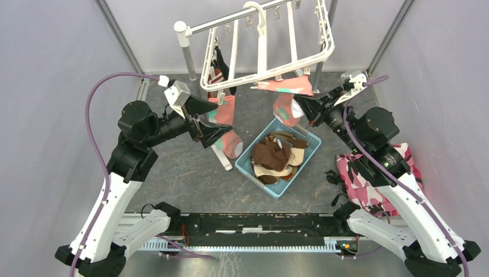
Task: Remove the socks clipped to the hanger
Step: Remove the sock from the hanger.
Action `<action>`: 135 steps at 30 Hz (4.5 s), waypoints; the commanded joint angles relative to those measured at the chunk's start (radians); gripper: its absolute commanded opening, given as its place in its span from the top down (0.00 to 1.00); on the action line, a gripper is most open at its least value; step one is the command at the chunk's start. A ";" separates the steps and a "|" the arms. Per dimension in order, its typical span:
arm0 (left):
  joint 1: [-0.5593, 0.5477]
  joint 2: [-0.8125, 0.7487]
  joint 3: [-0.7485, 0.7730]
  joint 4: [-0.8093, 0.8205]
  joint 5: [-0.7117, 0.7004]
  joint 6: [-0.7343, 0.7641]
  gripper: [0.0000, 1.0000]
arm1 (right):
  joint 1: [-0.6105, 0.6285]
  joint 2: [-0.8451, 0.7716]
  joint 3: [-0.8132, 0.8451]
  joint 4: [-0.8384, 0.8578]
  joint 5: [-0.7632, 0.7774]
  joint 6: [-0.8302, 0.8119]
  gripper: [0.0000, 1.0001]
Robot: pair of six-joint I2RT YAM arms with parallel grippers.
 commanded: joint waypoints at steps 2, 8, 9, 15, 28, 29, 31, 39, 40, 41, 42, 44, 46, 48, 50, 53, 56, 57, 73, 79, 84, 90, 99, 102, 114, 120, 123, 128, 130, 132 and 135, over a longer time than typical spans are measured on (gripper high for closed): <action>0.004 -0.002 -0.073 0.077 0.074 -0.112 0.00 | -0.002 0.068 -0.176 0.209 -0.340 0.181 1.00; 0.004 0.004 -0.131 0.103 0.086 -0.090 0.03 | 0.009 0.127 -0.230 0.356 -0.571 0.247 1.00; 0.004 0.008 -0.134 0.102 0.087 -0.081 0.04 | 0.018 0.135 -0.226 0.356 -0.593 0.242 1.00; 0.004 0.004 -0.184 0.153 0.107 -0.125 0.06 | 0.185 0.195 -0.215 0.319 -0.515 0.150 0.99; 0.004 -0.070 -0.287 0.134 0.235 -0.167 0.05 | 0.280 0.141 -0.389 0.605 -0.306 0.212 1.00; 0.004 -0.073 -0.295 0.134 0.286 -0.160 0.05 | 0.281 0.139 -0.392 0.623 -0.309 0.225 1.00; 0.004 -0.075 -0.318 0.119 0.370 -0.132 0.05 | 0.280 0.141 -0.399 0.656 -0.325 0.250 1.00; 0.004 -0.033 -0.295 -0.079 0.342 0.148 0.12 | 0.280 0.194 -0.421 0.807 -0.441 0.386 1.00; 0.003 -0.026 -0.292 -0.077 0.338 0.149 0.13 | 0.281 0.201 -0.419 0.803 -0.449 0.388 1.00; 0.004 -0.023 -0.289 -0.073 0.338 0.170 0.14 | 0.282 0.208 -0.418 0.797 -0.453 0.388 1.00; 0.004 -0.021 -0.287 -0.068 0.339 0.174 0.15 | 0.281 0.212 -0.418 0.788 -0.455 0.388 1.00; 0.004 -0.021 -0.286 -0.055 0.351 0.183 0.18 | 0.283 0.226 -0.411 0.762 -0.458 0.384 0.97; 0.004 -0.014 -0.288 -0.049 0.374 0.195 0.27 | 0.285 0.240 -0.402 0.739 -0.441 0.376 0.84; 0.004 -0.007 -0.288 -0.056 0.386 0.212 0.42 | 0.288 0.234 -0.394 0.676 -0.373 0.352 0.64; 0.002 -0.009 -0.294 -0.073 0.389 0.238 0.62 | 0.289 0.217 -0.389 0.620 -0.273 0.332 0.55; 0.003 -0.031 -0.320 -0.075 0.374 0.250 0.93 | 0.291 0.198 -0.365 0.567 -0.112 0.301 0.37; 0.001 -0.049 -0.335 -0.076 0.376 0.241 0.98 | 0.292 0.216 -0.318 0.572 -0.022 0.267 0.27; 0.001 -0.053 -0.335 -0.075 0.380 0.234 0.98 | 0.292 0.235 -0.303 0.589 -0.019 0.259 0.25; -0.001 -0.066 -0.310 -0.064 0.505 0.138 0.98 | 0.183 0.499 -0.244 1.159 -0.189 0.556 0.16; -0.001 -0.072 -0.303 -0.041 0.514 0.106 0.98 | 0.159 0.643 -0.187 1.478 -0.229 0.786 0.17; -0.001 -0.083 -0.304 -0.042 0.505 0.107 0.98 | 0.148 0.704 -0.160 1.593 -0.210 0.896 0.24; -0.001 -0.088 -0.306 -0.041 0.493 0.113 0.98 | 0.134 0.738 -0.168 1.697 -0.178 0.987 0.32; -0.001 -0.088 -0.301 -0.041 0.465 0.118 0.98 | 0.128 0.767 -0.147 1.672 -0.160 1.013 0.50; -0.001 -0.091 -0.305 -0.041 0.447 0.124 0.98 | 0.128 0.773 -0.136 1.660 -0.153 1.016 0.56; -0.001 -0.096 -0.324 -0.041 0.440 0.123 0.98 | 0.127 0.776 -0.100 1.603 -0.139 1.016 0.64; -0.002 -0.096 -0.329 -0.041 0.428 0.131 0.98 | 0.127 0.777 -0.106 1.597 -0.141 1.021 0.98; -0.001 -0.094 -0.335 -0.042 0.423 0.135 0.98 | 0.124 0.769 -0.118 1.592 -0.145 1.015 1.00; -0.001 -0.097 -0.342 -0.080 0.430 0.173 0.98 | 0.108 0.754 -0.134 1.554 -0.179 1.003 0.98; -0.003 -0.097 -0.348 -0.121 0.442 0.216 0.98 | 0.097 0.745 -0.141 1.536 -0.194 0.994 0.99; -0.008 -0.099 -0.354 -0.168 0.452 0.256 0.98 | 0.093 0.734 -0.147 1.516 -0.205 0.976 1.00; -0.021 -0.102 -0.359 -0.238 0.453 0.323 0.98 | 0.091 0.724 -0.141 1.479 -0.223 0.949 1.00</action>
